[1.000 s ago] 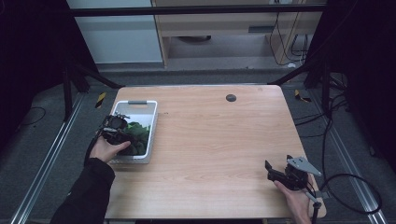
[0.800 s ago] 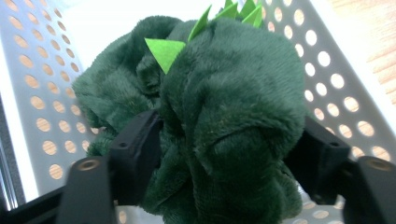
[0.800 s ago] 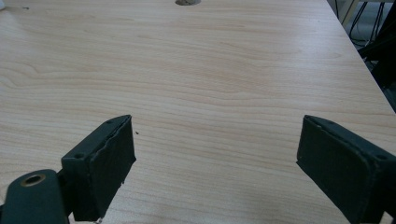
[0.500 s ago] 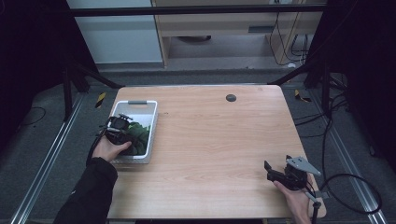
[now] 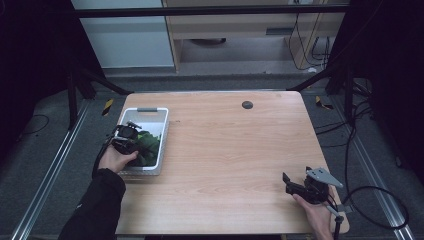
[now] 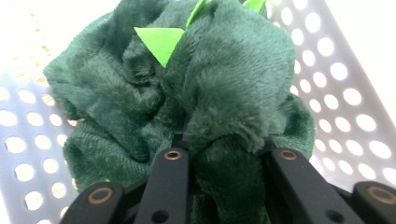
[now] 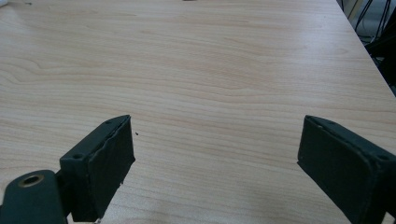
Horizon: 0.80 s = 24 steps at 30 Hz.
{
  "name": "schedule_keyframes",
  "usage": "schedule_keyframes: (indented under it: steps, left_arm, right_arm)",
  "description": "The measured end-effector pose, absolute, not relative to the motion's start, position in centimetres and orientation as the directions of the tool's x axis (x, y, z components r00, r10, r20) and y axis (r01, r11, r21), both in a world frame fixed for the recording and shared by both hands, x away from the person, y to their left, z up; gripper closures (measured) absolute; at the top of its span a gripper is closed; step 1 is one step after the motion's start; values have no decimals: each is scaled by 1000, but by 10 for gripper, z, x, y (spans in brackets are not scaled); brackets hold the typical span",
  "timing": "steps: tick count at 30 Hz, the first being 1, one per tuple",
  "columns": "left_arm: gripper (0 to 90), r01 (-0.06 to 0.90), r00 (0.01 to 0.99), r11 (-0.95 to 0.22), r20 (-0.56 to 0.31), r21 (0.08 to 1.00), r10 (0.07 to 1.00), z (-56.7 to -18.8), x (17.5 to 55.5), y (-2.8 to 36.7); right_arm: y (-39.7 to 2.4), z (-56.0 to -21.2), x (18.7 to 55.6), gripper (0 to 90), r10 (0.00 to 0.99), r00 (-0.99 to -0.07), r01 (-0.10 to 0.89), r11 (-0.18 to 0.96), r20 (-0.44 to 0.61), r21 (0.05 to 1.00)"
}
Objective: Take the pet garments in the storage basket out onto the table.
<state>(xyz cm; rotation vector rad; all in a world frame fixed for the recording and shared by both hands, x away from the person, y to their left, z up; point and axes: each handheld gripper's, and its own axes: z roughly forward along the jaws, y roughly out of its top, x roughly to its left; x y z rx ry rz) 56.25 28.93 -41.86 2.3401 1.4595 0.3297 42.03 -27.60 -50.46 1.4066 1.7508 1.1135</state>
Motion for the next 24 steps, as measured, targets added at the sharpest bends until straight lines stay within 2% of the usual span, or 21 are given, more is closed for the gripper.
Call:
schedule_keyframes:
  steps: [14, 24]
  left_arm:
    - [787, 769, 443, -385, 10, 511, 896, -375, 546, 304]
    - [788, 736, 473, -403, 12, 544, 881, -347, 534, 307]
  right_arm:
    - [-276, -505, 420, 106, 971, -237, 447, 74, 38, 891]
    - [-276, -505, 420, 106, 971, -236, 449, 74, 38, 890]
